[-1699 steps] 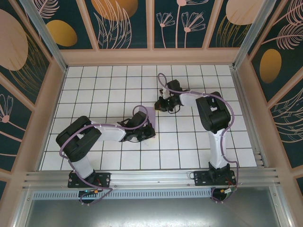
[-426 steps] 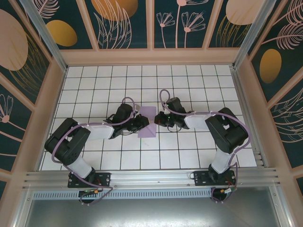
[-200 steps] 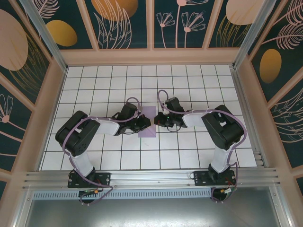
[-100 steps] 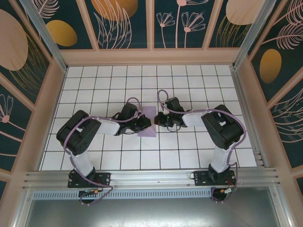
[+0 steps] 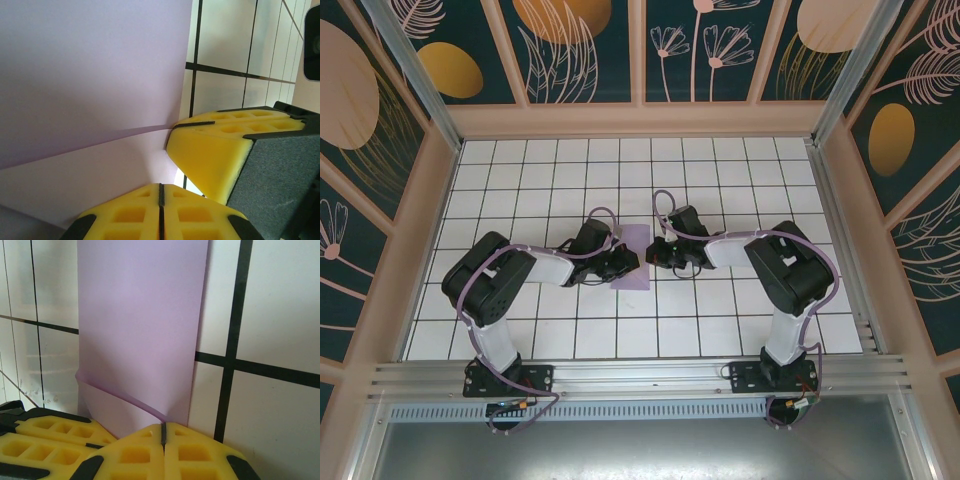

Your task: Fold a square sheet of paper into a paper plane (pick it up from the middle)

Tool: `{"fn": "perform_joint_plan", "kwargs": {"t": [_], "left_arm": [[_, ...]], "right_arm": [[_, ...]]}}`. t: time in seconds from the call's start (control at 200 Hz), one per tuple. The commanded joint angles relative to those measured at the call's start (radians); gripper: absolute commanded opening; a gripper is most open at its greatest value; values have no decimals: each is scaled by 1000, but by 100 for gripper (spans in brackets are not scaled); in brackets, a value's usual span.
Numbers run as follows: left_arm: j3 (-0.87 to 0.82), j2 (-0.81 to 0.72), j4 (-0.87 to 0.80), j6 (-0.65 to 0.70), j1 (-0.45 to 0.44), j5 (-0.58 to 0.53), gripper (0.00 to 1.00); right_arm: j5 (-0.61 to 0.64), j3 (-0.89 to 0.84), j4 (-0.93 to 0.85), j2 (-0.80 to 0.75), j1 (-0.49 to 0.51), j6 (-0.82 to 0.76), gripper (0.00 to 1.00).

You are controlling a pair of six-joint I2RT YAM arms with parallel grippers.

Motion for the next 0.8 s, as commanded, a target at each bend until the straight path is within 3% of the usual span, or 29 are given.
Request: {"fn": "perform_joint_plan", "kwargs": {"t": [0.0,0.55,0.676,0.796], "left_arm": [[2,19,22,3,4,5,11],[-14,27,-18,-10,3,-37,8],[-33,27,-24,-23,3,-54,7],[-56,26,-18,-36,1,-67,7]], "right_arm": [[24,14,-35,12,-7,-17,0],[19,25,-53,6,-7,-22,1],[21,38,-72,-23,-9,-22,7],[35,34,-91,-90,-19,-16,20]]}}
